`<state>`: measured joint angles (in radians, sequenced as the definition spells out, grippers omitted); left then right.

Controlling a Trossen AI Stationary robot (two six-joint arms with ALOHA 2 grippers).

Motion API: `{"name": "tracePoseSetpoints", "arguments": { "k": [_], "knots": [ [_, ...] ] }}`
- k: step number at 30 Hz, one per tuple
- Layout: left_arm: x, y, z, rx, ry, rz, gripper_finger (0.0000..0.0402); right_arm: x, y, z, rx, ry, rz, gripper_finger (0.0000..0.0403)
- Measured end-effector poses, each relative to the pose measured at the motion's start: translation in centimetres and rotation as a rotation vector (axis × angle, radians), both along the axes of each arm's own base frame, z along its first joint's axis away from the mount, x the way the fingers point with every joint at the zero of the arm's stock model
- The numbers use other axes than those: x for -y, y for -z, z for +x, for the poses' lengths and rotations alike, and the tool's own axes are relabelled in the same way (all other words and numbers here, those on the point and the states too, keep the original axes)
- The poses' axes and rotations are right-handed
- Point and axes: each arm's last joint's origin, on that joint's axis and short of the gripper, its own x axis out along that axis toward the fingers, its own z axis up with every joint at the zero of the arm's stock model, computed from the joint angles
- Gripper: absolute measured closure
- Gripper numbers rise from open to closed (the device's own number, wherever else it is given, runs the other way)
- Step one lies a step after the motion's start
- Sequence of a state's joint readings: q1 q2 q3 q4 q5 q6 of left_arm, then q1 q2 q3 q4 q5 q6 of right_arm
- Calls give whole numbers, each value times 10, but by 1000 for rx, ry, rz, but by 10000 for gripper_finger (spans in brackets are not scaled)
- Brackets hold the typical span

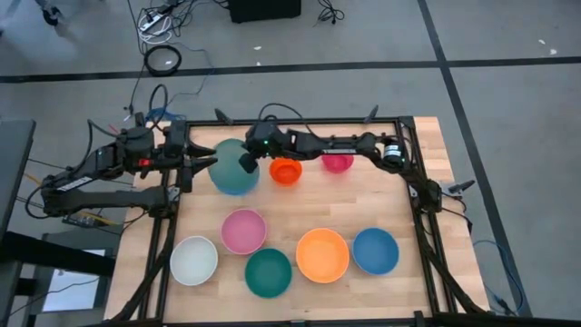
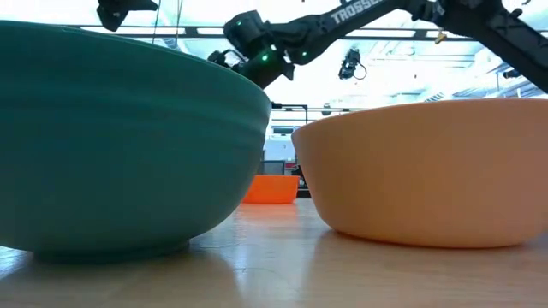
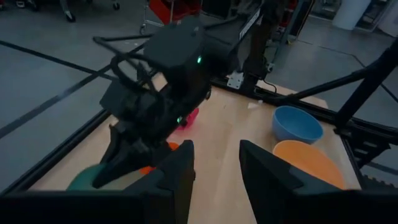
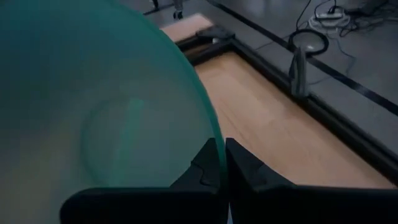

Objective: Nest bowls inside each other
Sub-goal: Stack the light green bowl on top of the light blue bowl

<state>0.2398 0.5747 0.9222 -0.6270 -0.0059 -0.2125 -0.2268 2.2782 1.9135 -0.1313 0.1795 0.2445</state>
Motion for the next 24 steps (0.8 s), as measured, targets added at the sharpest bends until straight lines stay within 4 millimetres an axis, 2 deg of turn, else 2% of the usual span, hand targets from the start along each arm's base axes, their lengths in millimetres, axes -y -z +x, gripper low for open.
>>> {"name": "tracePoseSetpoints", "arguments": {
  "k": [4,9,19,24],
  "knots": [
    [0,0,0,0,0,-2,264,0,9,3,-24,1,2,403],
    [0,0,0,0,6,-5,264,2,10,3,-33,-26,-23,392],
    [1,1,0,-6,36,-15,264,-1,13,3,-46,-96,34,306],
    [1,4,-1,-38,35,-23,264,-3,12,2,-60,-97,30,282]
  ]
}}
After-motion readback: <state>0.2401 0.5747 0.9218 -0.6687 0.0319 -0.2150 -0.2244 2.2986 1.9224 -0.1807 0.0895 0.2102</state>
